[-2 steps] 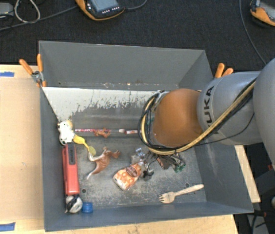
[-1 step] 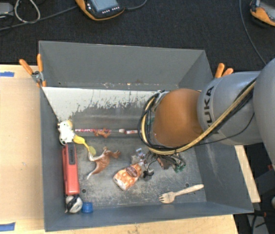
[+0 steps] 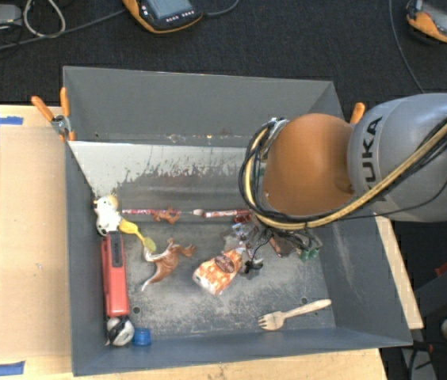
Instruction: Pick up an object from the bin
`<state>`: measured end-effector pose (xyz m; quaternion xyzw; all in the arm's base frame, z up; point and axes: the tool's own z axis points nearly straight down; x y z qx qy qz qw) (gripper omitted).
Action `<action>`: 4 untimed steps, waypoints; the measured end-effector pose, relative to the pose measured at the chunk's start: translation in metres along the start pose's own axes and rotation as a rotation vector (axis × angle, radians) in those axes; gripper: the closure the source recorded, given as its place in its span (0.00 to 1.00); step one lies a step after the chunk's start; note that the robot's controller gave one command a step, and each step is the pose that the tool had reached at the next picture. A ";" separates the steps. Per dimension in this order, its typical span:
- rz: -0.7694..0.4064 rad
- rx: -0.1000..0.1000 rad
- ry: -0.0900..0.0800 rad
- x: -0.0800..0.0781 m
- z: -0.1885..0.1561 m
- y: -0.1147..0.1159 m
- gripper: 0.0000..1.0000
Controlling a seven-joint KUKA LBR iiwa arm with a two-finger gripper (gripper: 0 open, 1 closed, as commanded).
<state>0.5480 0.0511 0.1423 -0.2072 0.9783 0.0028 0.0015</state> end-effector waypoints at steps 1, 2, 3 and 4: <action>-0.214 0.003 -0.006 -0.012 0.021 -0.037 1.00; -0.301 0.000 -0.007 0.008 0.063 -0.093 1.00; -0.301 -0.005 0.001 0.006 0.022 -0.088 1.00; -0.279 -0.004 -0.003 0.010 -0.055 -0.096 1.00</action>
Offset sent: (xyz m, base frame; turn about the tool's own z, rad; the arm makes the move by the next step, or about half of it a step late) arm 0.0322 -0.1043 -0.0723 -0.2896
